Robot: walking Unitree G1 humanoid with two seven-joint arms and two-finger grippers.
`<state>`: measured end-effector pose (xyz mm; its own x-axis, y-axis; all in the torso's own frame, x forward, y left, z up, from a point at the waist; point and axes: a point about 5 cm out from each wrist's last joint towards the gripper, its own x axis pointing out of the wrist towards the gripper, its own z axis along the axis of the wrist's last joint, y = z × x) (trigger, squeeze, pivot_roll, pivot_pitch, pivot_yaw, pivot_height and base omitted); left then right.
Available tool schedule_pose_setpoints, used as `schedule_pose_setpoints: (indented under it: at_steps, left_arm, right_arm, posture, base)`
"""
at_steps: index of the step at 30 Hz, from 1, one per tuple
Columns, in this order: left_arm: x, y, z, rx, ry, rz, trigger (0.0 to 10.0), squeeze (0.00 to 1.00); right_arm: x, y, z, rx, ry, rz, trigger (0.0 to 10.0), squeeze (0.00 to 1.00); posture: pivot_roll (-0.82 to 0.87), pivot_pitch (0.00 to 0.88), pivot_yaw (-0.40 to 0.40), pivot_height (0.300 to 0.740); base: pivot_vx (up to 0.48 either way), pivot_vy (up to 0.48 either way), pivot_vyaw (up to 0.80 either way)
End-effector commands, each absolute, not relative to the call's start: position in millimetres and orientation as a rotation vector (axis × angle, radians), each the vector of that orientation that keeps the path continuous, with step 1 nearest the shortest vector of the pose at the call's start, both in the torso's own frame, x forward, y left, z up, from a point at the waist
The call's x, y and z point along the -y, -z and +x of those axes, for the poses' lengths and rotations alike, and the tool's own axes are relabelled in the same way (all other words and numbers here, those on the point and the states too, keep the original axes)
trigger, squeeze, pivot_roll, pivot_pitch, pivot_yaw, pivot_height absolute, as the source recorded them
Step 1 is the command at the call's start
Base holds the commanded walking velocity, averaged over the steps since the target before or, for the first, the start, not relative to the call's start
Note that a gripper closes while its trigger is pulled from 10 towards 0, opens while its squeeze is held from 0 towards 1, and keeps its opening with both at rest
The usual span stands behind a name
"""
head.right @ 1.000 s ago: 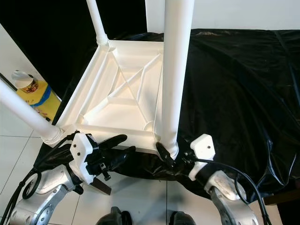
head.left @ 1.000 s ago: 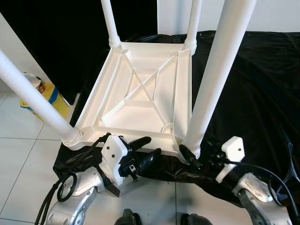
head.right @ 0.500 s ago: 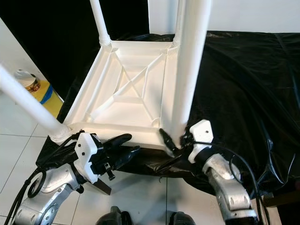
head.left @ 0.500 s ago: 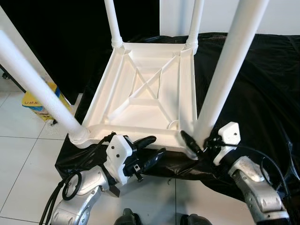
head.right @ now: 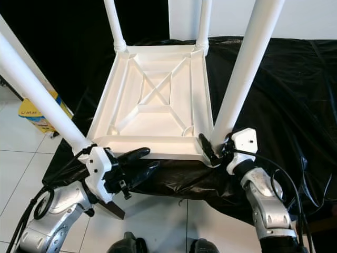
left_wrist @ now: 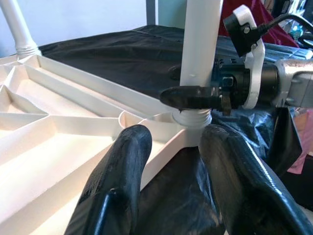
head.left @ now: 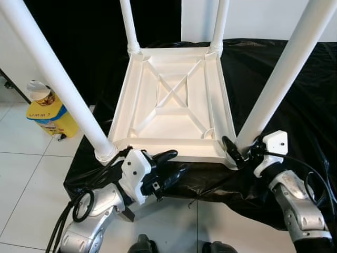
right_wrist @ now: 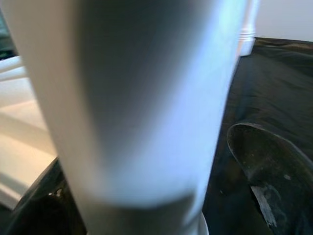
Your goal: Building children table
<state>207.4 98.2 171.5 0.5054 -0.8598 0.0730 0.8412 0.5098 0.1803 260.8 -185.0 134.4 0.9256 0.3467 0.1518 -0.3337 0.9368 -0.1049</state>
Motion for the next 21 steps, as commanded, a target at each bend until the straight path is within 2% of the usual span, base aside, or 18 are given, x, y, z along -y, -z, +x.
schedule_pose_setpoints:
  at_steps: [1,2,3,4,5,16,17,18,19,20,21]
  left_arm:
    - [-97,-165,210,0.132,0.970,0.138,10.0,0.00]
    - [-97,-165,210,0.132,0.970,0.138,10.0,0.00]
    - [-96,-165,211,0.132,0.965,0.138,10.0,0.00]
    - [-96,-165,211,0.132,0.965,0.138,10.0,0.00]
    - [-95,-165,211,0.131,0.958,0.139,10.0,0.00]
    - [-93,-166,220,0.125,0.889,0.126,10.0,0.00]
    - [-93,-167,222,0.126,0.868,0.127,10.0,0.00]
    - [-93,-167,222,0.126,0.868,0.127,10.0,0.00]
    - [-93,-167,224,0.126,0.852,0.126,10.0,0.00]
    - [-93,-166,227,0.126,0.825,0.126,10.0,0.00]
    - [-92,-166,231,0.129,0.785,0.124,10.0,0.00]
  right_arm:
    - [176,-133,257,0.161,-0.366,-0.077,6.1,0.00]
    - [176,-133,257,0.161,-0.366,-0.077,6.1,0.00]
    - [172,-133,255,0.164,-0.368,-0.073,3.5,0.00]
    - [172,-133,255,0.164,-0.368,-0.073,3.5,0.00]
    - [168,-133,254,0.168,-0.370,-0.067,0.0,0.00]
    - [166,-130,244,0.153,-0.262,-0.035,0.0,0.00]
    - [165,-128,242,0.139,-0.221,-0.028,0.9,0.00]
    - [165,-128,242,0.139,-0.221,-0.028,0.9,0.00]
    - [164,-126,240,0.127,-0.188,-0.025,2.7,0.00]
    - [162,-124,239,0.115,-0.140,-0.025,10.0,0.00]
    - [158,-122,240,0.098,-0.084,-0.028,10.0,0.00]
  posture:
    - [0.06,0.097,0.026,0.740]
    - [0.06,0.097,0.026,0.740]
    - [0.06,0.096,0.025,0.740]
    - [0.06,0.096,0.025,0.740]
    - [0.06,0.096,0.025,0.740]
    - [0.05,0.105,0.030,0.740]
    - [0.05,0.107,0.033,0.740]
    - [0.05,0.107,0.033,0.740]
    - [0.05,0.108,0.034,0.740]
    - [0.04,0.108,0.037,0.740]
    - [0.04,0.110,0.041,0.740]
  base:
    - [0.000,0.000,0.00]
    - [0.000,0.000,0.00]
    - [0.000,0.000,0.00]
    - [0.000,0.000,0.00]
    - [0.000,0.000,0.00]
    - [0.000,0.000,0.00]
    - [0.000,0.000,0.00]
    - [0.000,0.000,0.00]
    - [0.000,0.000,0.00]
    - [0.000,0.000,0.00]
    - [0.000,0.000,0.00]
